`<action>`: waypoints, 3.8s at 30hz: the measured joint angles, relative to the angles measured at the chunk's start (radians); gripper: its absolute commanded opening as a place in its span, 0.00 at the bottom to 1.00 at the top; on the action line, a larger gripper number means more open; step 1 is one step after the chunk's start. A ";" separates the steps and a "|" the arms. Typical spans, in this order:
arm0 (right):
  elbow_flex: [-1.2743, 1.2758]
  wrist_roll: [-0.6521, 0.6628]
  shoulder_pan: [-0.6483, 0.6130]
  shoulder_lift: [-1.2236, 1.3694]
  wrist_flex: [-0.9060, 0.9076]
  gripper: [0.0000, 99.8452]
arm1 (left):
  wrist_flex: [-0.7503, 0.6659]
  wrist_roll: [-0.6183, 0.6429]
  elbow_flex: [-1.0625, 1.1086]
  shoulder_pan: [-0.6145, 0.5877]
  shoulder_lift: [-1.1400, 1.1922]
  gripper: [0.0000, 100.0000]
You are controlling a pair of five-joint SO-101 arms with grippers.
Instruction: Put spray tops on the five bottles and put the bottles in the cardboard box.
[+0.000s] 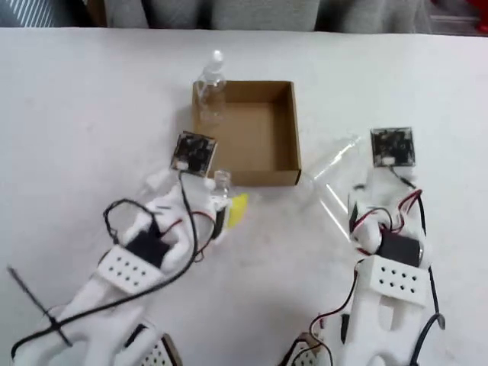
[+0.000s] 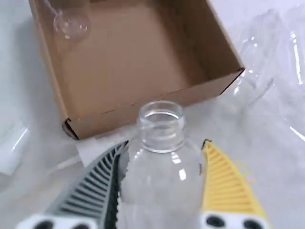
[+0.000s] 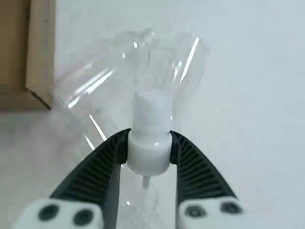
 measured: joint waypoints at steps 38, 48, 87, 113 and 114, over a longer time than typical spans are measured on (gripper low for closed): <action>-0.671 -0.350 -0.867 -0.081 -0.061 0.02 | -0.006 -0.256 0.491 0.052 -0.961 0.02; -0.486 -0.348 -0.867 -0.140 -0.098 0.02 | -0.006 -0.256 0.491 0.057 -0.962 0.02; 0.068 -0.347 -0.965 -0.387 -0.255 0.02 | -0.005 -0.256 0.491 0.061 -0.962 0.02; 0.135 -0.347 -0.954 -0.402 -0.264 0.02 | -0.005 -0.256 0.491 0.061 -0.962 0.02; 0.140 -0.347 -0.959 -0.400 -0.264 0.02 | -0.005 -0.256 0.491 0.061 -0.962 0.02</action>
